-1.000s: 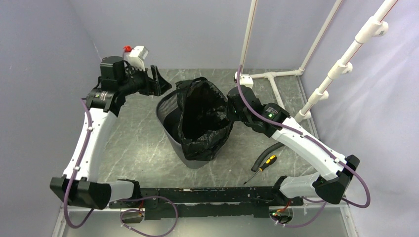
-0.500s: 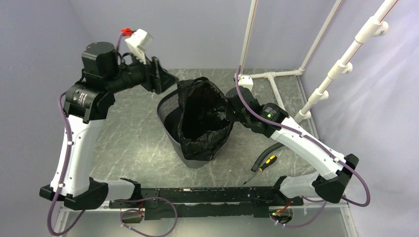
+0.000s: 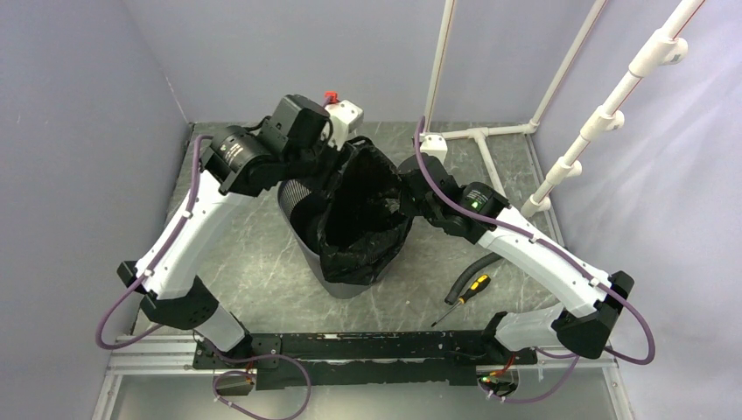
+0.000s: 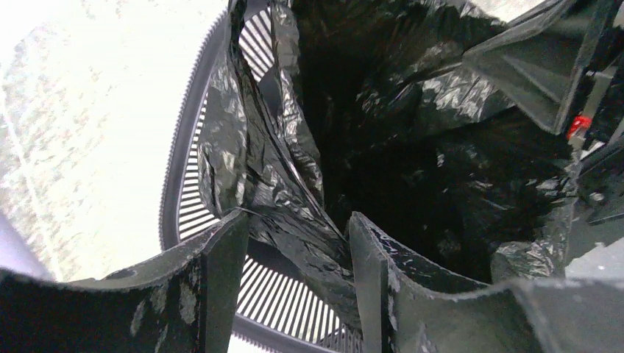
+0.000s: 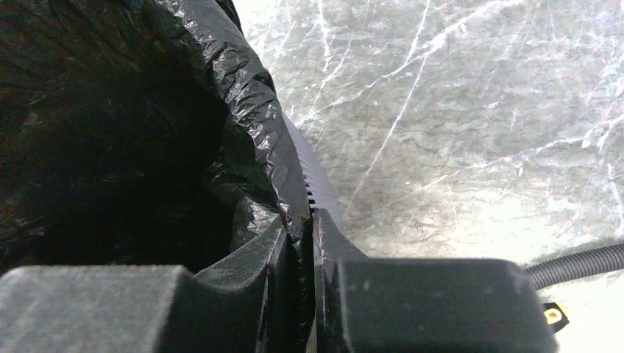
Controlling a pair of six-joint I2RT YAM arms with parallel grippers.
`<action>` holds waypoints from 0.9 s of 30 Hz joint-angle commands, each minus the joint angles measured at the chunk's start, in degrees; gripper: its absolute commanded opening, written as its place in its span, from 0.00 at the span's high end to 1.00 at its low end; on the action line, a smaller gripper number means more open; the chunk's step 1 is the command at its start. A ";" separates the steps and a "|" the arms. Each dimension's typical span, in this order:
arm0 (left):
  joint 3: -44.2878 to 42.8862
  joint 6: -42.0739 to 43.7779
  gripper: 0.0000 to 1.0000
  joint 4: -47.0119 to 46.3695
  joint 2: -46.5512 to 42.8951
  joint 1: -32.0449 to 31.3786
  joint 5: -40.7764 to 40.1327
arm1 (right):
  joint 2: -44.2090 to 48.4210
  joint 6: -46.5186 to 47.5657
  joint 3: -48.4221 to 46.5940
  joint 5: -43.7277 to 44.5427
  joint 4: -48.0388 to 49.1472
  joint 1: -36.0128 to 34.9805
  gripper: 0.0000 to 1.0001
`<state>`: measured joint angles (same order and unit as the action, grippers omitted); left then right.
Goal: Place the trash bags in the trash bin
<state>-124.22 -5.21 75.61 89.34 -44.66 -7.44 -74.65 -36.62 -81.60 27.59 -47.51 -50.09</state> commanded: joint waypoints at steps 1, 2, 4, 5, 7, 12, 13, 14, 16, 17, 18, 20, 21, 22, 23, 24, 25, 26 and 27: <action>-5.96 -0.51 0.42 7.92 1.38 -3.21 -10.82 | 0.73 -0.86 -1.79 1.76 1.24 -0.45 0.99; -5.51 -0.50 0.41 7.82 1.38 -3.75 -11.36 | 0.74 -0.90 -1.61 1.76 1.35 -0.43 0.99; -4.28 -0.52 0.41 7.19 1.31 -4.46 -12.50 | 0.62 -1.04 -1.62 1.77 1.30 -0.45 0.99; -3.87 -0.32 0.41 6.84 1.30 -4.66 -12.77 | 0.57 -1.08 -1.71 1.72 1.23 -0.45 0.99; -3.32 0.24 0.44 6.51 1.43 -4.90 -14.00 | 0.66 -1.08 -1.72 1.67 1.27 -0.45 0.99; -1.98 1.95 0.65 5.92 1.04 -5.06 -18.26 | 0.90 -1.08 -1.64 2.19 1.15 -0.45 0.99; -1.00 2.65 0.69 4.50 0.38 -5.02 -18.49 | 1.05 -1.04 -1.49 2.28 1.23 -0.41 0.99; 0.11 3.46 0.71 2.98 -0.92 -5.06 -17.94 | 1.09 -1.12 -1.38 2.29 1.27 -0.45 0.99; 3.28 4.48 0.74 -0.67 -3.46 -4.98 -17.35 | 1.10 -1.24 -1.28 2.21 1.28 -0.45 0.99; 4.93 5.47 0.74 -2.44 -4.75 -4.87 -17.19 | 1.09 -1.20 -1.21 2.14 1.35 -0.45 0.99; 6.34 6.54 0.75 -3.95 -5.92 -4.45 -16.73 | 1.09 -1.18 -1.13 2.05 1.44 -0.45 0.99; 9.33 6.55 0.76 -6.70 -8.21 -2.72 -14.67 | 1.26 -0.97 -0.90 1.58 1.77 -0.45 0.99; 10.86 6.49 0.77 -8.20 -9.50 -1.40 -13.44 | 1.31 -0.92 -0.74 1.32 2.04 -0.45 0.99; 12.51 6.23 0.78 -9.53 -10.64 0.11 -11.87 | 1.42 -0.79 -0.53 1.01 2.38 -0.45 0.99; 14.29 6.10 0.78 -10.87 -11.75 1.82 -10.26 | 1.51 -0.63 -0.31 0.43 3.03 -0.45 0.99; 16.01 5.91 0.78 -12.25 -12.81 3.75 -8.12 | 1.67 -0.53 0.02 0.02 3.45 -0.45 1.00; 17.68 5.60 0.78 -13.38 -13.67 6.11 -5.94 | 1.82 -0.60 0.18 -0.18 3.74 -0.45 1.00; 18.95 5.57 0.78 -14.18 -14.41 8.23 -3.66 | 1.87 -0.64 0.30 -0.25 3.81 -0.45 1.00; 20.00 5.60 0.78 -14.86 -14.95 10.50 -1.72 | 1.74 -0.64 0.23 -0.18 3.78 -0.45 1.00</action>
<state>-107.66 0.36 68.12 77.71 -40.66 -17.69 -74.56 -36.67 -81.45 27.88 -47.35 -50.30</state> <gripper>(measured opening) 0.220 0.167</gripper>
